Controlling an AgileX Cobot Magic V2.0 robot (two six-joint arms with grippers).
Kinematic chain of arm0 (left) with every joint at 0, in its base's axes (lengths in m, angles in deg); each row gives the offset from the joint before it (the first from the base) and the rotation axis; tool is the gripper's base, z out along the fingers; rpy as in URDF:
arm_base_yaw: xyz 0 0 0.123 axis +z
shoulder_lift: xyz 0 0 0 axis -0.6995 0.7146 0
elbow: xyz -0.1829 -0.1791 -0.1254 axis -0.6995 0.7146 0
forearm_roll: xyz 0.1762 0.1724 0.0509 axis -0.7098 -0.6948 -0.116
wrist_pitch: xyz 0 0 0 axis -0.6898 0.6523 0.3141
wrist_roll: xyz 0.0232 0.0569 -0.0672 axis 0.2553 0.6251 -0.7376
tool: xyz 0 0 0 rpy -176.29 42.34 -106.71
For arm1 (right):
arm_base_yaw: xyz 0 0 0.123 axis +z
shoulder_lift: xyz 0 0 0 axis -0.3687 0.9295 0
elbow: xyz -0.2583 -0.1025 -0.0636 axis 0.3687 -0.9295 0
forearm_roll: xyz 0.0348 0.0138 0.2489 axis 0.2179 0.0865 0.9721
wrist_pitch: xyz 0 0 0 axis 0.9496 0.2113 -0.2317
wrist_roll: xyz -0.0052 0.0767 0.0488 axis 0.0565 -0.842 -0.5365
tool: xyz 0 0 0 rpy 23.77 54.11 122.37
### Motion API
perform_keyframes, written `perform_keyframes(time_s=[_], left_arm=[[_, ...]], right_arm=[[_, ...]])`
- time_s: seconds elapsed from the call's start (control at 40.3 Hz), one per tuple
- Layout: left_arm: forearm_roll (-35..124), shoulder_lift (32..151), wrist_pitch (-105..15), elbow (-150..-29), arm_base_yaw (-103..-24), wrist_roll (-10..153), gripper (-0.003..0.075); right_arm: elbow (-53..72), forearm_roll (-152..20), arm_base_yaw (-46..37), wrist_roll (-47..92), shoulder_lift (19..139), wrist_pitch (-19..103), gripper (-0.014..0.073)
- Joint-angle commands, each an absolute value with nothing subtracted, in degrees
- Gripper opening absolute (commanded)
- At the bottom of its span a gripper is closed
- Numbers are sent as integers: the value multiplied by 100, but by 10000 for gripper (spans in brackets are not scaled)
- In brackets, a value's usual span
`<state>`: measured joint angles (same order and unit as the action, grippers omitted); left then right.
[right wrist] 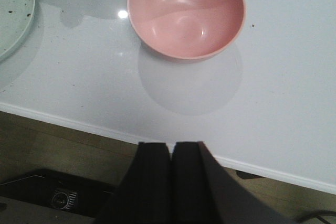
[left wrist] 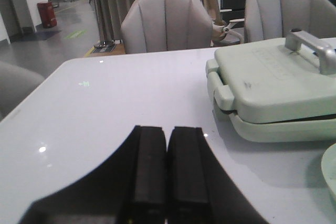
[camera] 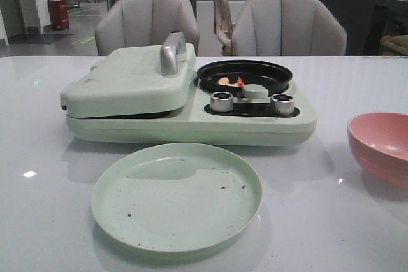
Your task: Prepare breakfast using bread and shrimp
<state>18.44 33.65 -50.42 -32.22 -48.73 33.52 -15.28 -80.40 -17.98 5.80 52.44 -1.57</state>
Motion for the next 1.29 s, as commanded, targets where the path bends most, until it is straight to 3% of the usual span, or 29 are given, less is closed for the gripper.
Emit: perform_keyframes(time_s=[0.0,1.265], left_arm=[[2065,3228,-5880,-3158,-4830,3301,101],[2198,3239,-6089,-3171,-4851,3301,101]], right_arm=[[-1391,-8040,-1823,588,5245,119,35],[-1391,-8040,-1823,588,5245,120,35]])
